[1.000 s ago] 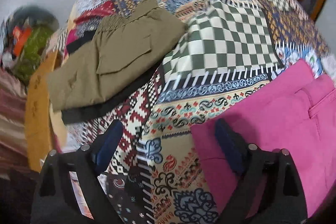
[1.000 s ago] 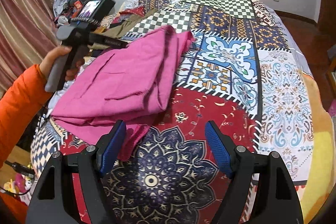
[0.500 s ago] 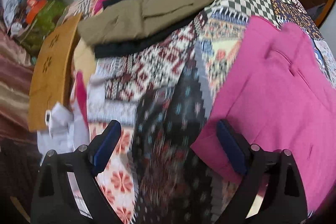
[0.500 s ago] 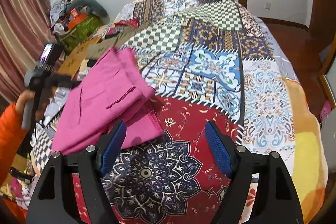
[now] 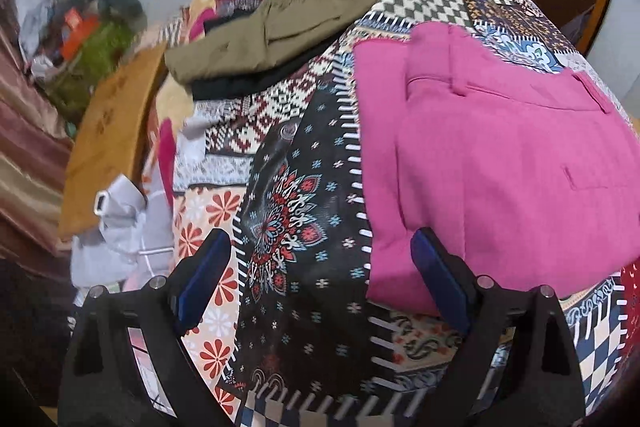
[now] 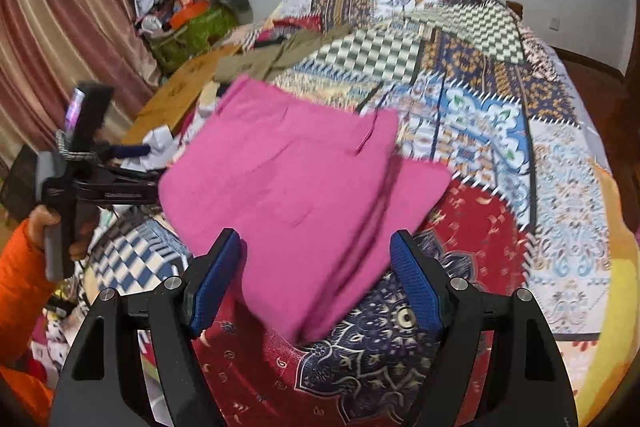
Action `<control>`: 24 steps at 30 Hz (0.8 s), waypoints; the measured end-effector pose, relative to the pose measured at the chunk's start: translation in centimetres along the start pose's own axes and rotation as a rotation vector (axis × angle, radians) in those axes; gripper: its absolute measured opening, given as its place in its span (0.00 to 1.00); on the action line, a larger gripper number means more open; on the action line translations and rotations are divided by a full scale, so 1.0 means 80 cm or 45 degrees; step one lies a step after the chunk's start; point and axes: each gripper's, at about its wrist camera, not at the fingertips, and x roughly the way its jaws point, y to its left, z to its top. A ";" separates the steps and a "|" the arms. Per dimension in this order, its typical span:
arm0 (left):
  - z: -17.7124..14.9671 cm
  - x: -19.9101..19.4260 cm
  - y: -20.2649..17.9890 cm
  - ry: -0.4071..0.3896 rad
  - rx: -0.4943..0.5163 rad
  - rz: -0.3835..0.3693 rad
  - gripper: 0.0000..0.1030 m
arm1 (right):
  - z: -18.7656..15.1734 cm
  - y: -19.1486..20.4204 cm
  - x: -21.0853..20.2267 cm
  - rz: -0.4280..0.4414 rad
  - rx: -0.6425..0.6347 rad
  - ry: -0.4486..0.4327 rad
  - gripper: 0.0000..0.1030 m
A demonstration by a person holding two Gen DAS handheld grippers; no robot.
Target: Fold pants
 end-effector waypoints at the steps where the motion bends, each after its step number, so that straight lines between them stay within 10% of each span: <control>1: 0.000 0.000 0.001 -0.003 -0.003 -0.002 0.90 | -0.001 -0.002 0.002 -0.002 0.004 0.003 0.73; 24: 0.012 -0.033 0.030 -0.131 -0.016 -0.034 0.90 | 0.016 -0.042 -0.020 -0.063 0.021 -0.030 0.66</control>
